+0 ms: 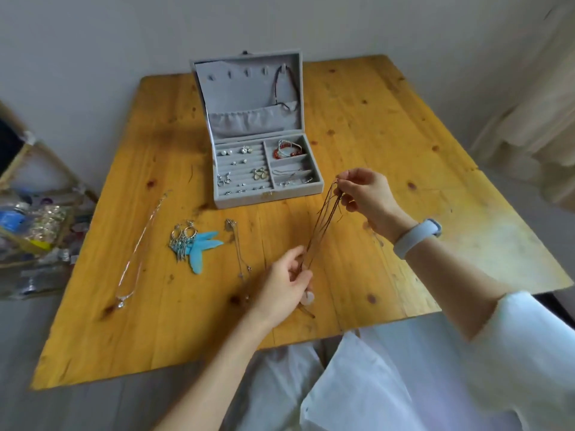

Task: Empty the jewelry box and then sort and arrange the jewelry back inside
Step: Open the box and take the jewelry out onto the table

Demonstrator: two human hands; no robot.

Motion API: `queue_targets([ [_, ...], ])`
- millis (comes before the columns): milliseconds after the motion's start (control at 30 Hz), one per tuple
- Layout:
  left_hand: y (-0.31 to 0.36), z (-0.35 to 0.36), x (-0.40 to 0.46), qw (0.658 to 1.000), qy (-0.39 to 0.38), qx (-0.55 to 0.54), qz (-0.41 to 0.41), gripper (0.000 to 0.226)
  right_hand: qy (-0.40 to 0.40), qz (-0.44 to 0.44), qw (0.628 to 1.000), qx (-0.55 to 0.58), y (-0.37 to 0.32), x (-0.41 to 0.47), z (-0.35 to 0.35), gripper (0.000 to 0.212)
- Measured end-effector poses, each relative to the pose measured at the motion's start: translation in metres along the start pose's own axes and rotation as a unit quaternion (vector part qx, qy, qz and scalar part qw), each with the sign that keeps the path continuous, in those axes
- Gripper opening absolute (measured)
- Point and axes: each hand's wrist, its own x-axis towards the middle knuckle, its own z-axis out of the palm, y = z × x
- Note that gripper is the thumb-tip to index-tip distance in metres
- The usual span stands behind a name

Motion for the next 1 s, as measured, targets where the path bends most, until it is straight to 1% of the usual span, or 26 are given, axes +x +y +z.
queue_targets([
  [67,-0.005,-0.001,-0.004,0.995,0.029,0.091,0.022,0.051,-0.018,0.001,0.999,-0.043,0.011,0.004,0.013,0.016],
  [133,-0.008,-0.003,-0.009,0.972,0.049,0.219,0.065,0.049,-0.039,-0.025,0.992,-0.114,0.020,0.006,0.027,0.012],
  [167,-0.009,-0.004,-0.010,0.959,0.057,0.266,0.085,0.048,-0.047,-0.048,0.986,-0.156,0.023,0.007,0.033,0.012],
  [300,-0.015,-0.010,-0.010,0.924,0.071,0.363,0.100,0.051,-0.071,-0.145,0.940,-0.301,0.026,0.009,0.049,0.015],
  [400,-0.021,-0.019,-0.009,0.885,0.090,0.442,0.116,0.054,-0.042,-0.217,0.908,-0.355,0.028,0.007,0.049,0.022],
  [467,-0.024,-0.025,-0.010,0.872,0.107,0.457,0.142,0.050,-0.027,-0.258,0.899,-0.353,0.031,0.000,0.043,0.026],
  [500,-0.025,-0.028,-0.011,0.868,0.115,0.457,0.159,0.044,-0.036,-0.283,0.891,-0.354,0.034,-0.005,0.039,0.029],
  [533,-0.025,-0.030,-0.013,0.862,0.122,0.460,0.176,0.039,-0.059,-0.310,0.875,-0.368,0.038,-0.011,0.035,0.032],
  [600,-0.028,-0.033,-0.017,0.845,0.122,0.478,0.207,0.036,-0.141,-0.354,0.817,-0.433,0.049,-0.020,0.028,0.044],
  [633,-0.030,-0.034,-0.019,0.837,0.114,0.487,0.221,0.036,-0.187,-0.358,0.783,-0.474,0.055,-0.023,0.026,0.049],
  [700,-0.036,-0.035,-0.024,0.828,0.094,0.497,0.243,0.032,-0.254,-0.336,0.729,-0.539,0.064,-0.023,0.024,0.058],
  [733,-0.039,-0.035,-0.026,0.825,0.085,0.500,0.250,0.031,-0.268,-0.328,0.714,-0.558,0.067,-0.021,0.024,0.063],
  [833,-0.045,-0.035,-0.030,0.817,0.066,0.511,0.258,0.032,-0.281,-0.316,0.699,-0.577,0.064,-0.014,0.030,0.068],
  [933,-0.047,-0.036,-0.031,0.802,0.045,0.532,0.266,0.036,-0.298,-0.307,0.684,-0.591,0.055,-0.006,0.037,0.060],
  [1000,-0.047,-0.036,-0.032,0.788,0.031,0.552,0.270,0.040,-0.307,-0.306,0.679,-0.593,0.051,-0.003,0.041,0.058],
])
